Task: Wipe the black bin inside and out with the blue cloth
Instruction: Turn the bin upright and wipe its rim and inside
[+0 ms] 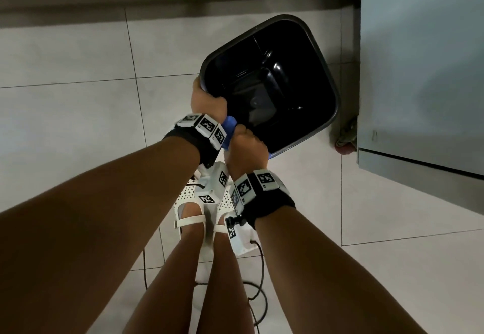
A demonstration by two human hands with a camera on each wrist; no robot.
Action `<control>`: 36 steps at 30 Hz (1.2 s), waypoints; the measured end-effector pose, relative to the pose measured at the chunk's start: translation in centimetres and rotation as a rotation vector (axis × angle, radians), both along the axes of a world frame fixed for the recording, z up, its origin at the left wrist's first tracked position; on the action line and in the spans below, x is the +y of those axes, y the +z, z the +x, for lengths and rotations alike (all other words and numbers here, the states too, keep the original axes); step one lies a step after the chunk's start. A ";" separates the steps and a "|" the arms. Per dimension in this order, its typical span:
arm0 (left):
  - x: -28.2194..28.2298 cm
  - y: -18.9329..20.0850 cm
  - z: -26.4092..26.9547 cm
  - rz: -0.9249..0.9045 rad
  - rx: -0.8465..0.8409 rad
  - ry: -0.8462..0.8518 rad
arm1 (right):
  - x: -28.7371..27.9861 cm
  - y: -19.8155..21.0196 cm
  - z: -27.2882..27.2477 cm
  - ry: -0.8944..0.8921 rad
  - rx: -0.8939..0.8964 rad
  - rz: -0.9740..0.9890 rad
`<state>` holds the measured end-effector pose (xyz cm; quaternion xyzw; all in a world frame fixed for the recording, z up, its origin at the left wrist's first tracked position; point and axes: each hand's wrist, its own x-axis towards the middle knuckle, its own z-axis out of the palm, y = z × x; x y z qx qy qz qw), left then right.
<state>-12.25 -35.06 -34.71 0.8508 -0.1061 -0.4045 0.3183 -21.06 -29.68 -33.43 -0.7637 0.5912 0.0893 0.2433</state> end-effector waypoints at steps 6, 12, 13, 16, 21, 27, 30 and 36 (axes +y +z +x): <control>-0.2 0.5 0.8 0.001 0.000 -0.092 | -0.4 0.2 -3.9 0.326 0.021 -0.017; -0.5 0.5 0.7 -0.026 0.035 -0.098 | -3.3 0.3 -9.3 0.577 0.078 -0.182; -0.6 0.5 0.6 -0.029 0.035 -0.090 | -3.7 0.6 -9.5 0.560 0.129 -0.158; -1.1 0.8 0.0 -0.046 0.020 -0.026 | -3.6 1.5 -8.2 0.432 0.226 -0.027; 0.0 0.7 -0.6 0.029 -0.092 -0.126 | -1.8 2.0 -3.9 0.319 0.180 0.066; 0.3 0.8 0.9 0.033 -0.144 -0.281 | -0.5 1.9 -0.2 0.384 0.100 0.228; 0.3 0.8 0.7 -0.006 -0.166 -0.300 | 0.1 1.5 0.1 0.352 0.081 0.170; 0.2 1.5 0.1 -0.114 -0.099 -0.321 | -0.9 0.9 -5.3 0.366 0.095 -0.018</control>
